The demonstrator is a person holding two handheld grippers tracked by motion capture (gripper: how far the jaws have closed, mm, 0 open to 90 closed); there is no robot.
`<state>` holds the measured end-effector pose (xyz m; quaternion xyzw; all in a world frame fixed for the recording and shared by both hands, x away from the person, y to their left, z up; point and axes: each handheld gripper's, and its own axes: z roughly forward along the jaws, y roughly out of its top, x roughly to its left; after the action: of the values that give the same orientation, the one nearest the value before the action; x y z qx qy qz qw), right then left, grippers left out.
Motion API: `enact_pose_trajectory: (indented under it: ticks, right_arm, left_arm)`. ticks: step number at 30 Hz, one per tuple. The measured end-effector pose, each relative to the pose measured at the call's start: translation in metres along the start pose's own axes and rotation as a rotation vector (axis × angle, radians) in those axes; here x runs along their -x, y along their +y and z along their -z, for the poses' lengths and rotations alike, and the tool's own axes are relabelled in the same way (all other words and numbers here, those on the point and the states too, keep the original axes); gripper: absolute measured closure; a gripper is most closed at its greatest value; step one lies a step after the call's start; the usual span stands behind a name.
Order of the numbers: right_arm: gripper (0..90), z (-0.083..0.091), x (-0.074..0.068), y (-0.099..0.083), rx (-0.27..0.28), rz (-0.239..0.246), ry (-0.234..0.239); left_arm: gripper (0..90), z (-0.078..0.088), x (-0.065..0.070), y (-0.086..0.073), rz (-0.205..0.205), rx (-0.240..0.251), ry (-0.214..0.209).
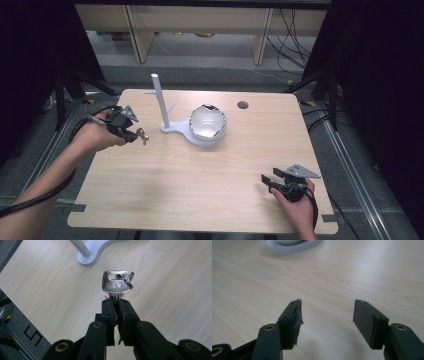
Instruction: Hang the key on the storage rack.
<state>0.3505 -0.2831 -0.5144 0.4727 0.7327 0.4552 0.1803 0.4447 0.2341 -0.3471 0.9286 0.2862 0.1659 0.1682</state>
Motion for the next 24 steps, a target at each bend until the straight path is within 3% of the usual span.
enact_pose_trajectory:
  ticks: [7,8,16,18,19,24]
  right_arm:
    - [33.4,0.002,0.002,0.0,0.08,-0.017,-0.011]
    - [33.3,0.001,0.004,0.0,0.093,0.015,-0.025]
    - [36.3,0.0,0.003,0.0,0.081,0.062,-0.037]
    - [36.8,0.002,0.001,0.0,0.073,0.042,-0.029]
    - [36.9,0.001,0.003,0.001,0.079,0.065,-0.031]
    - [37.1,0.002,0.003,0.001,0.074,0.066,-0.03]
  left_arm:
    - [83.1,0.004,-0.006,0.004,0.013,0.008,0.011]
    - [83.1,0.005,-0.008,0.007,0.01,0.003,0.013]
    - [83.0,0.011,-0.016,0.019,0.017,0.031,0.038]
    - [83.0,0.012,-0.017,0.021,0.028,0.032,0.041]
    - [83.1,0.012,-0.019,0.023,0.029,0.035,0.04]
    - [83.0,0.013,-0.026,0.031,0.02,0.041,0.053]
